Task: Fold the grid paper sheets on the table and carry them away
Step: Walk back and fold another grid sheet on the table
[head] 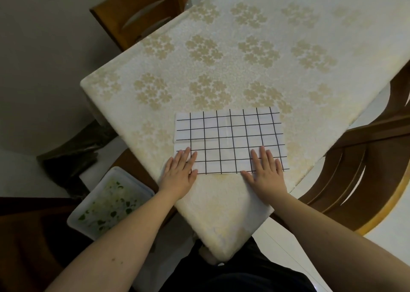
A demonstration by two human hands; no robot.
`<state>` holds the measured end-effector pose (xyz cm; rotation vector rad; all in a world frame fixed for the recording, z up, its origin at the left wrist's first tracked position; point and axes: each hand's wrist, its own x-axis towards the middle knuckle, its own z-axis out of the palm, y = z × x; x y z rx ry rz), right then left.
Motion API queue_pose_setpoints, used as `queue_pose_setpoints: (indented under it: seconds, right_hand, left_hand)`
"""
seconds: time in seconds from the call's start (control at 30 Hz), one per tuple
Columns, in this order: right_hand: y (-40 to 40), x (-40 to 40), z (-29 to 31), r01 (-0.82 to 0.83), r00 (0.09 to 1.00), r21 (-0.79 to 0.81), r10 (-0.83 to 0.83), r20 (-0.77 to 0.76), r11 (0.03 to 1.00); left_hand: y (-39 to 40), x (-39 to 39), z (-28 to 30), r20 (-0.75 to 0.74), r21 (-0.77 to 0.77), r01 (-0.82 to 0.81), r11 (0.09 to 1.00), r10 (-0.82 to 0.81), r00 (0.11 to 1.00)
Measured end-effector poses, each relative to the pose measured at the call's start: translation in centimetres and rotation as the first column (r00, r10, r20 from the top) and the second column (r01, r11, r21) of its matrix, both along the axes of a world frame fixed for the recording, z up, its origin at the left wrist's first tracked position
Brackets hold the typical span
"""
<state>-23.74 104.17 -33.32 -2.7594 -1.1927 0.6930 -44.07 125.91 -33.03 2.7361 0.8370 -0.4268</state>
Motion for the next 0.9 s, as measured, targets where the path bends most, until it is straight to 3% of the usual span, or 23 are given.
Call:
queue_pose_setpoints:
  seconds: [0.9]
  right_hand:
    - [0.2,-1.3,-0.3,0.040,0.995,0.025,-0.043,0.090,0.999]
  left_hand:
    - [1.8,-0.2,-0.4,0.018,-0.030,0.042,0.999,-0.041,0.999]
